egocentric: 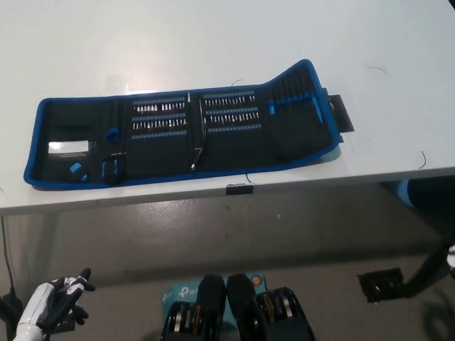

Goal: The robot uses its right hand to lift an edge of the toolkit kept in middle of the desk and make one fold in it

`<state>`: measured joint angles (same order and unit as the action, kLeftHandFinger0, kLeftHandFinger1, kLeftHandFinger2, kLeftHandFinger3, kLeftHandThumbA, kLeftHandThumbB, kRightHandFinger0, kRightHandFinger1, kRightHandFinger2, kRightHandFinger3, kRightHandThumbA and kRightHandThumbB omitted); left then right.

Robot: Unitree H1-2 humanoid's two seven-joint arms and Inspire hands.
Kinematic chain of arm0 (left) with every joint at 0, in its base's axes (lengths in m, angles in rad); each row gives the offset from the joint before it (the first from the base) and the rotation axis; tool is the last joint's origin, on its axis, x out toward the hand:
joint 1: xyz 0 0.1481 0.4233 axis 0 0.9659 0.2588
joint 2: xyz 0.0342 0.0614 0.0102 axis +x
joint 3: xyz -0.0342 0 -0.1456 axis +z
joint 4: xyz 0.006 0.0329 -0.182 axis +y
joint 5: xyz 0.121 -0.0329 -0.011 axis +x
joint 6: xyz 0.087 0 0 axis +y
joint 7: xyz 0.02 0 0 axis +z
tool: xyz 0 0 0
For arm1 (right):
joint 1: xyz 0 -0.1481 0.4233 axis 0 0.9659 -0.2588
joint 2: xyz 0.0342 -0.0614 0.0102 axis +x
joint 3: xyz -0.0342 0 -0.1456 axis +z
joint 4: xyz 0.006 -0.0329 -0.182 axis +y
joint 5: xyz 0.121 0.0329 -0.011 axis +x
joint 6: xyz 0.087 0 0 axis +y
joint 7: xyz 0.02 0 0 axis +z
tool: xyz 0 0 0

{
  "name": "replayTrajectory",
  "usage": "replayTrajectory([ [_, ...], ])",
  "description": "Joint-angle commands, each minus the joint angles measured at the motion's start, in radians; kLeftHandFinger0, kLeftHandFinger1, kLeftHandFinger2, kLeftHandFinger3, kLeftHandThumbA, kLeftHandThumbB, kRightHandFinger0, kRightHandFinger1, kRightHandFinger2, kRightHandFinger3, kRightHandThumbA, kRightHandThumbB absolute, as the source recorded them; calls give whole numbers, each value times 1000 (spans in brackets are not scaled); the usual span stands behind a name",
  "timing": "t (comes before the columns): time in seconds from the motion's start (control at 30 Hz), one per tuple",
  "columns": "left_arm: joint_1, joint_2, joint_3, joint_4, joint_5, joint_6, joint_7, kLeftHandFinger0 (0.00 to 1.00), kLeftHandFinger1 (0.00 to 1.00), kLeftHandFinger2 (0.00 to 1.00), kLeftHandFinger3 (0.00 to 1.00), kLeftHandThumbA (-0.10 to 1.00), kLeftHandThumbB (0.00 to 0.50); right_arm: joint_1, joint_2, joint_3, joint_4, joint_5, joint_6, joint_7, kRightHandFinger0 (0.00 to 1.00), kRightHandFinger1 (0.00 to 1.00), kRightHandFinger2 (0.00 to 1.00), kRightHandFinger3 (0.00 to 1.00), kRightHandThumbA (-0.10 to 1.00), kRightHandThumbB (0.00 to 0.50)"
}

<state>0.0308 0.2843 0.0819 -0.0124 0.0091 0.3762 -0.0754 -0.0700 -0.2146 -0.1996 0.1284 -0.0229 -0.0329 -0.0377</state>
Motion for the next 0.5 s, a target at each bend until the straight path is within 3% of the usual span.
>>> replayTrajectory([
  [0.0,7,4,14,-35,-17,7,-10,336,277,114,385,683,124,-54,-48,19,-98,-8,5,34,391,406,513,870,136,136],
  [0.13,2,8,16,-24,-17,12,-14,393,325,172,442,682,120,-163,-99,52,-253,-8,73,69,320,369,483,861,263,170],
  [0.27,1,11,12,-26,-11,17,-15,397,322,157,436,697,115,-211,-108,63,-285,8,86,75,267,318,430,835,318,199],
  [0.3,-1,10,15,-27,-14,15,-14,394,317,147,417,695,126,-260,-105,73,-327,8,105,77,215,277,415,814,377,236],
  [0.4,-1,8,19,-29,-18,12,-12,384,311,140,400,689,132,-326,-79,75,-374,55,174,81,179,242,375,774,361,271],
  [0.47,0,7,19,-29,-18,11,-12,380,307,139,394,690,138,-358,-71,86,-374,48,191,82,182,240,369,773,346,260],
])
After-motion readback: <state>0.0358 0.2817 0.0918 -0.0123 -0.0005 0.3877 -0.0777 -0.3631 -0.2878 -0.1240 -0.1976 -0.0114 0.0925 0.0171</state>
